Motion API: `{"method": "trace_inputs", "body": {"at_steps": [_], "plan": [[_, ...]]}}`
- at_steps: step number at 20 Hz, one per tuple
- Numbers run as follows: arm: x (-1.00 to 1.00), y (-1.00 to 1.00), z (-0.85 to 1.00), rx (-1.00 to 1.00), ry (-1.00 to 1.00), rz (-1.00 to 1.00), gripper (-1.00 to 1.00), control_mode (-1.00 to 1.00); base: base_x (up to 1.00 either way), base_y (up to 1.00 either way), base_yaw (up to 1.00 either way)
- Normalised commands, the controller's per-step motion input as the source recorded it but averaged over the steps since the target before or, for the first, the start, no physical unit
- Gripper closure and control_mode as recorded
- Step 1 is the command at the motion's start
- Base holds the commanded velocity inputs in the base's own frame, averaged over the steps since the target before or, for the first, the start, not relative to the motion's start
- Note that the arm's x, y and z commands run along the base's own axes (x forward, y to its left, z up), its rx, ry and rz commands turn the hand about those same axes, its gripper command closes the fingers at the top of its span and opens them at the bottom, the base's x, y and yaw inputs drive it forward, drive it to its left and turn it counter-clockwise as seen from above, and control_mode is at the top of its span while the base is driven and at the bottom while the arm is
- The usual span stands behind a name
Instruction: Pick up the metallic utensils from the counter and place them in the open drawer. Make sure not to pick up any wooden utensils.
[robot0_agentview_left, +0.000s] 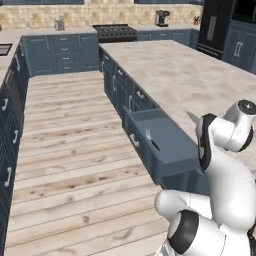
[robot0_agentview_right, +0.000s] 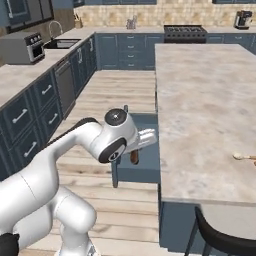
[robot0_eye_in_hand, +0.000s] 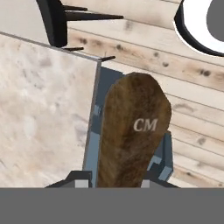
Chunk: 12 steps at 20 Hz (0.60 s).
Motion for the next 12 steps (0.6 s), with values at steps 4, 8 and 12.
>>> {"method": "trace_inputs", "body": {"at_steps": [4,8,12], "plan": [[0.00,0.00,0.00,0.00,0.00,0.00,1.00,1.00,0.92,0.05,-0.03],[0.00,0.00,0.00,0.00,0.00,0.00,1.00,1.00,0.65,0.00,0.00],[0.00,0.00,0.00,0.00,0.00,0.00,1.00,1.00,0.35,0.00,0.00]]}}
